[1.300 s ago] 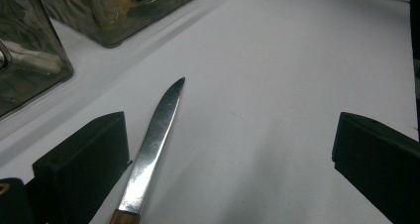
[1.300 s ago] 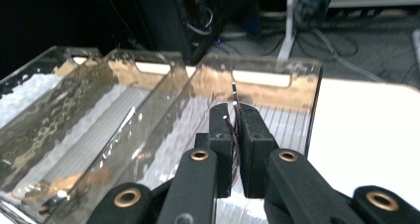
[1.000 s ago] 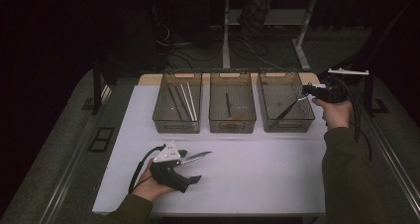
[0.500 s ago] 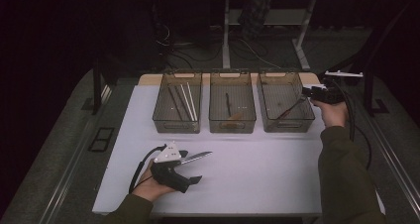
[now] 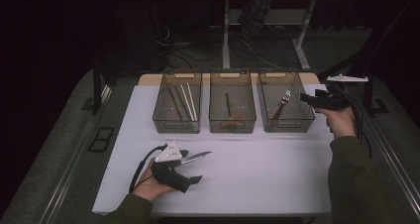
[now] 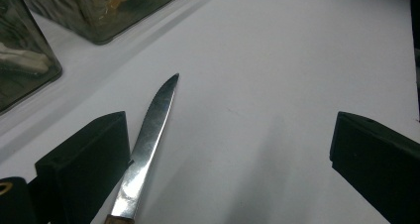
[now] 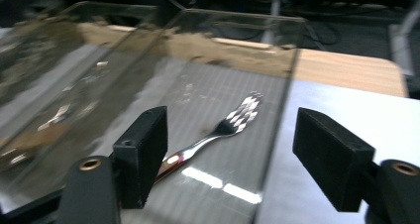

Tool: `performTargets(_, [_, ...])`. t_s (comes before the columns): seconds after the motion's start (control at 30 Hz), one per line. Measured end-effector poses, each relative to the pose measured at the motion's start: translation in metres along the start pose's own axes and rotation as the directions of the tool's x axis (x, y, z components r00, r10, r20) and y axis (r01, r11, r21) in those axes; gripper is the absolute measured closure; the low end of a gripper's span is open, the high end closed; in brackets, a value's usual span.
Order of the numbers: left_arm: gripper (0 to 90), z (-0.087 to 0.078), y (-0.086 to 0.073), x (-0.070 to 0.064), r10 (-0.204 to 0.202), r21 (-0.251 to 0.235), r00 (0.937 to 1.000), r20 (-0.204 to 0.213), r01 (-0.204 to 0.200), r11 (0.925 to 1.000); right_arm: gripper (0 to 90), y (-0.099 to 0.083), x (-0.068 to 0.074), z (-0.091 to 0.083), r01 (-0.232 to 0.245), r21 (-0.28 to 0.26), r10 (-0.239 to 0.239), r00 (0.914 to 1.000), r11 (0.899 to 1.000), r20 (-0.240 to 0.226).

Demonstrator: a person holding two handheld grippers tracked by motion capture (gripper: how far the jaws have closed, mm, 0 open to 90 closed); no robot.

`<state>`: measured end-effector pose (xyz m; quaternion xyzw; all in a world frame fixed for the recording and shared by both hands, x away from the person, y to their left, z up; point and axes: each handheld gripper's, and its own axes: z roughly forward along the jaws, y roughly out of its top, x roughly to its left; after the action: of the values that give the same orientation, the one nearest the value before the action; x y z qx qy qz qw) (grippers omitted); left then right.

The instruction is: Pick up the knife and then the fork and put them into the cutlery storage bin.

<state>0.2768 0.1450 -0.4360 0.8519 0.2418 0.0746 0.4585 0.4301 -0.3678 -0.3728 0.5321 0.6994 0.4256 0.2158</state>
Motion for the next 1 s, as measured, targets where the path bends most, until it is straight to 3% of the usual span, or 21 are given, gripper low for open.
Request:
performTargets(0.1, [0.7,0.0,0.0,0.001,0.001,0.001,1.0,-0.002,-0.001,1.0,25.4,-0.004,0.009,-0.01,0.034,0.006,-0.034,0.998,0.999,-0.054])
performTargets(0.33, [0.9,-0.002,0.001,0.002,0.011,0.005,0.9999,-0.012,-0.011,0.9999,20.0,-0.019,0.034,-0.029,0.112,0.011,-0.11,0.988,0.994,-0.108])
performTargets(0.6, [1.4,-0.004,0.001,0.006,0.017,0.012,0.9997,-0.019,-0.017,0.9998,16.6,-0.042,0.062,-0.047,0.157,-0.006,-0.156,0.9718,0.988,-0.177])
performTargets(1.0, [8.6,-0.012,0.005,0.018,0.013,-0.001,0.9987,-0.05,-0.013,0.9999,16.6,-0.094,0.095,-0.061,0.159,-0.038,-0.163,0.9575,0.987,-0.238])
